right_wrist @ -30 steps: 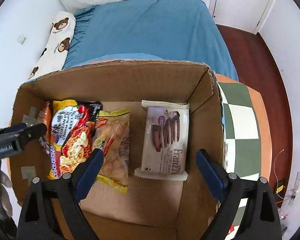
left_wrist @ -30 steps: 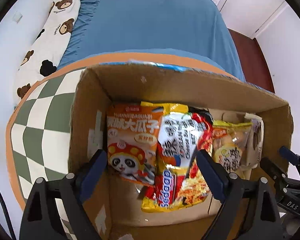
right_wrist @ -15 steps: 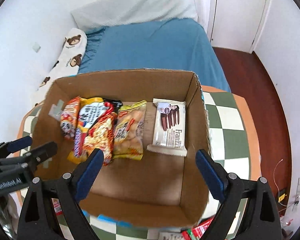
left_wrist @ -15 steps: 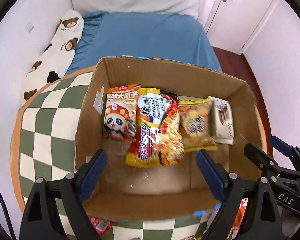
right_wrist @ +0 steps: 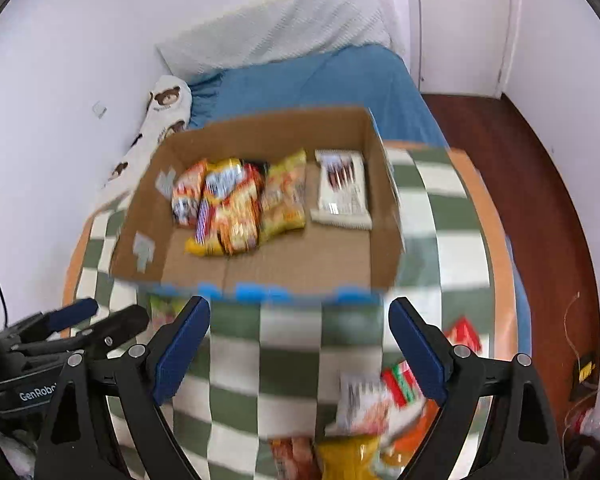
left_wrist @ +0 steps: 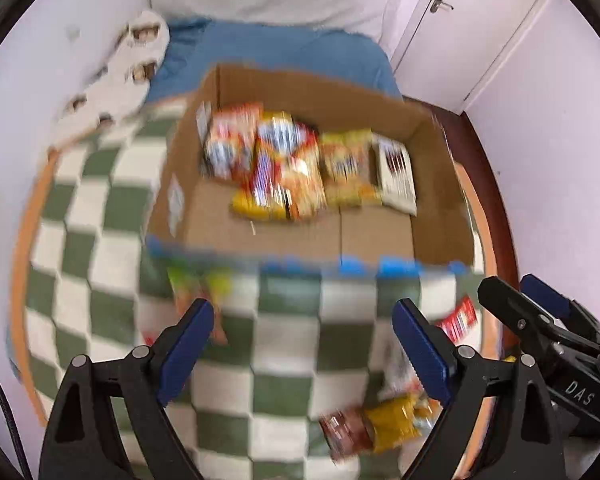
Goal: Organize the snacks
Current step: 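Grasp the brown shrimp-cake packet with left tool while right tool grasps the Kitz oat bag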
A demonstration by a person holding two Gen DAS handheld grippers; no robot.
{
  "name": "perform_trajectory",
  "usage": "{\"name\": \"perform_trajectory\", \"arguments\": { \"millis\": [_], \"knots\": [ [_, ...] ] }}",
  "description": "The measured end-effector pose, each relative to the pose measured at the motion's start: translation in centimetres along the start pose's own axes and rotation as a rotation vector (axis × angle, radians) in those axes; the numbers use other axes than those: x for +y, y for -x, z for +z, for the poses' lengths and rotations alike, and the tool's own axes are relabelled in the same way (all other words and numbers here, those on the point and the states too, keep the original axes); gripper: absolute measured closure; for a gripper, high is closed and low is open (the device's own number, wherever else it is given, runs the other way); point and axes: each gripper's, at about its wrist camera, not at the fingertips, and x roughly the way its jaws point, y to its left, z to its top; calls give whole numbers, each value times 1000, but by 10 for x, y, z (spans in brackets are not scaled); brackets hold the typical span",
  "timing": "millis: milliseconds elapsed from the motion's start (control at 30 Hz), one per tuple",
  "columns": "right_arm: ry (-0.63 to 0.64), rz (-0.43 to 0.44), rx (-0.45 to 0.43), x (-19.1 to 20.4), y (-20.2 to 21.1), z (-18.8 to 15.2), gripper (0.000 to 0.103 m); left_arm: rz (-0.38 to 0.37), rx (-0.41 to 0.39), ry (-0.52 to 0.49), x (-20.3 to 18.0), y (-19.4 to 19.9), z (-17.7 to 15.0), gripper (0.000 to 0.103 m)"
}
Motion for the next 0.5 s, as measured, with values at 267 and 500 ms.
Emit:
{"name": "perform_trajectory", "arguments": {
  "millis": [267,500],
  "knots": [
    [-133,-15,169,-61,-30,-92,20,-90,300,46,-10,-91,-98,12],
    [-178,39,300,-98,-87,-116,21,-96,492,122,-31,-172,-142,14]
  ]
}}
